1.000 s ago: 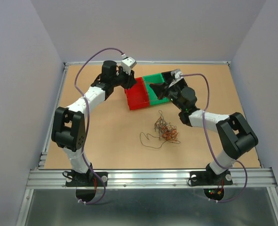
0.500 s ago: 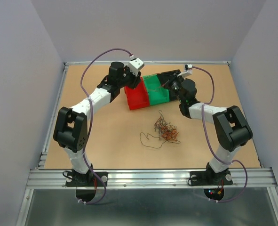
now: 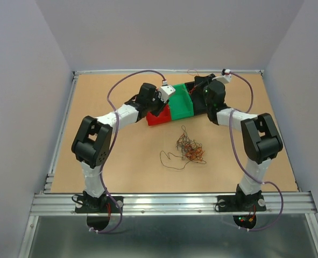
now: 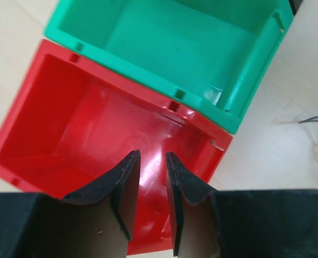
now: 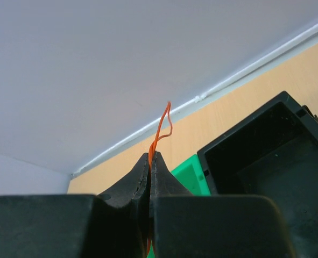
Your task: Untangle the cables
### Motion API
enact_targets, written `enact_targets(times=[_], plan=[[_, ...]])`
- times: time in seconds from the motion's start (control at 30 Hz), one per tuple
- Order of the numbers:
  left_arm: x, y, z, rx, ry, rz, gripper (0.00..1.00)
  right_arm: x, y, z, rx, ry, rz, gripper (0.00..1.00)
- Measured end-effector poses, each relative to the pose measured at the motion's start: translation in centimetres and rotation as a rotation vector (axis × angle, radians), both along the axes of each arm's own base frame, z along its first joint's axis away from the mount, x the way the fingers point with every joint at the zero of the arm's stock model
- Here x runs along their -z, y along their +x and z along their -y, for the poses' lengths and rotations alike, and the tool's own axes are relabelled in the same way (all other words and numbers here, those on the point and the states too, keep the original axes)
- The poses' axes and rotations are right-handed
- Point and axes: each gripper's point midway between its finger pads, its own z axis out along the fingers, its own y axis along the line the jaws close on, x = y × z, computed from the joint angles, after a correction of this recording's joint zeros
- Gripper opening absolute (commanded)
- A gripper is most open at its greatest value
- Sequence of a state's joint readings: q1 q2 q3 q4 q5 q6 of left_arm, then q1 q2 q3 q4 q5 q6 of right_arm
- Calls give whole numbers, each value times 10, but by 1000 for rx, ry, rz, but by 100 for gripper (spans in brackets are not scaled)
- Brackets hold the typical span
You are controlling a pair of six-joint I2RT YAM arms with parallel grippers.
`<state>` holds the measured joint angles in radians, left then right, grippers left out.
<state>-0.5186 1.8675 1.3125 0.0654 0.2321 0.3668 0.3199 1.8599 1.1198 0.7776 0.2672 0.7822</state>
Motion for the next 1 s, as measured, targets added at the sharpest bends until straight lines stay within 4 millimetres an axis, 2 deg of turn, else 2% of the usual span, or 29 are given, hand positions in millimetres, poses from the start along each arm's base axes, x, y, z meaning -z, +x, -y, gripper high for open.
enact_targets(times=[0.13, 0.27, 0.37, 0.57, 0.67, 0.83, 0.93, 1.0], plan=[[12, -12, 7, 19, 20, -12, 38, 20, 4, -2, -7, -49, -55, 1], [14, -13, -2, -5, 28, -6, 39, 28, 2, -4, -30, -114, -78, 1], [2, -10, -11, -33, 21, 22, 39, 31, -2, -6, -59, -175, -85, 1], [-27, 2, -22, -70, -22, 88, 39, 27, -25, -15, -185, -316, -114, 1], [-27, 5, -26, -82, -24, 89, 39, 30, -35, -21, -253, -361, -141, 0], [-27, 7, -30, -96, -18, 92, 39, 57, -51, -33, -363, -439, -248, 1], [-27, 8, -31, -102, -14, 94, 39, 64, -50, -43, -402, -483, -291, 0], [-27, 8, -32, -106, -12, 95, 39, 67, -42, -53, -422, -510, -310, 0]])
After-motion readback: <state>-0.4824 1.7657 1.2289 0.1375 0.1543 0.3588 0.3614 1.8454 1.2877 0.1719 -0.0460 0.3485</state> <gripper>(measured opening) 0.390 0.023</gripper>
